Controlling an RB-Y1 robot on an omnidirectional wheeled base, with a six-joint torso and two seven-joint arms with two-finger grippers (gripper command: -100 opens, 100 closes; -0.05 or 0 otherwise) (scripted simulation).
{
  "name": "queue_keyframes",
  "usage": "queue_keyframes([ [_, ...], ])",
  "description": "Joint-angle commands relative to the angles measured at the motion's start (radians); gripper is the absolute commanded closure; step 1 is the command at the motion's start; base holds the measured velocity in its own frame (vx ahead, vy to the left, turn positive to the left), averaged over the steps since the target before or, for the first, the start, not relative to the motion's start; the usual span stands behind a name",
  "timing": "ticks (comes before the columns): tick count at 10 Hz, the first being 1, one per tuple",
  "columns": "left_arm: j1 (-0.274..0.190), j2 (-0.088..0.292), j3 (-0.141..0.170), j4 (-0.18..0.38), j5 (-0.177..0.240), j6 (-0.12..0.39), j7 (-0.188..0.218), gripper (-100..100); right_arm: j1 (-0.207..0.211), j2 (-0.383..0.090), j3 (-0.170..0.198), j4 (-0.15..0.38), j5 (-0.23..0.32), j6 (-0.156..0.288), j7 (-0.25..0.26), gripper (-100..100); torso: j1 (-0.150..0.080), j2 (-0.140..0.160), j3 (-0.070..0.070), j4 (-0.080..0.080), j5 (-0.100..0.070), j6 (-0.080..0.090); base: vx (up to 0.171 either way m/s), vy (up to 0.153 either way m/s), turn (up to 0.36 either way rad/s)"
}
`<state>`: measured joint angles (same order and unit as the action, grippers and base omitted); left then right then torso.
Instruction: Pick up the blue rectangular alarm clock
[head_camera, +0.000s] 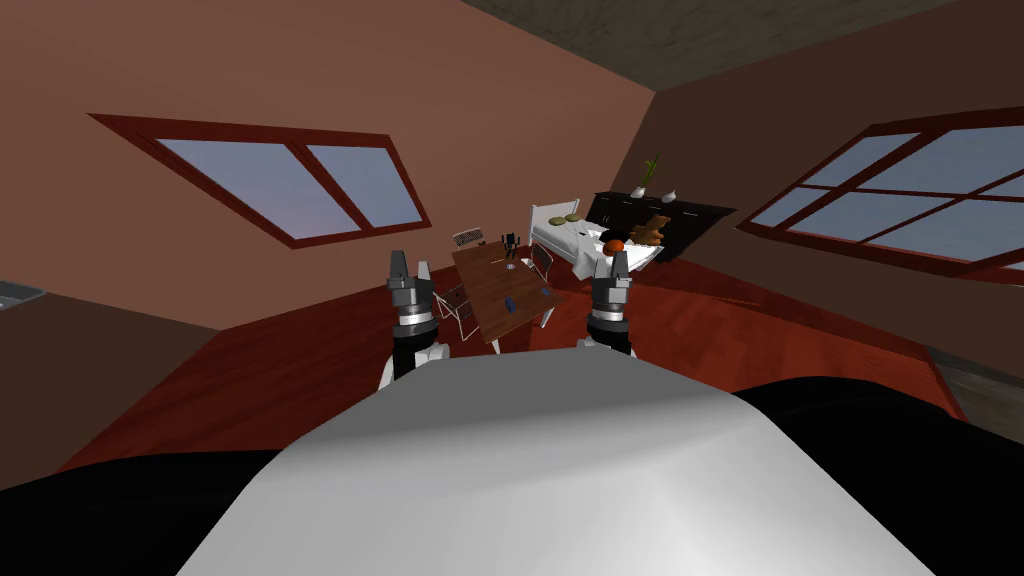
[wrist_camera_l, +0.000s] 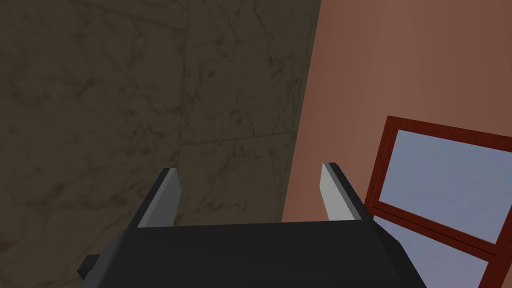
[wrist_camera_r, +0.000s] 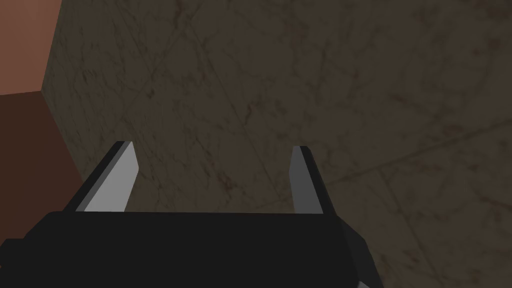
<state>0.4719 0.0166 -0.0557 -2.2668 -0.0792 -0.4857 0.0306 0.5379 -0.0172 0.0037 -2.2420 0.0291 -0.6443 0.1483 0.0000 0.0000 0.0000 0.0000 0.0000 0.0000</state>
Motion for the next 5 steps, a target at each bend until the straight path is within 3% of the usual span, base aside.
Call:
queue_keyframes([
  [1,-0.013,0.041,0.007,0.023,0.005,-0.001,0.001,-100,0.000,0.000,0.000,0.000,0.000,0.000,0.000,0,0.000,0.000,0.000,0.000,0.000,0.000,-0.012,-0.018,-0.053],
  [5,-0.053,0.133,0.025,0.104,0.021,-0.001,0.007,-100,0.000,0.000,0.000,0.000,0.000,0.000,0.000,0,-0.003,0.001,0.001,0.000,-0.001,0.000,-0.018,-0.053,-0.059],
])
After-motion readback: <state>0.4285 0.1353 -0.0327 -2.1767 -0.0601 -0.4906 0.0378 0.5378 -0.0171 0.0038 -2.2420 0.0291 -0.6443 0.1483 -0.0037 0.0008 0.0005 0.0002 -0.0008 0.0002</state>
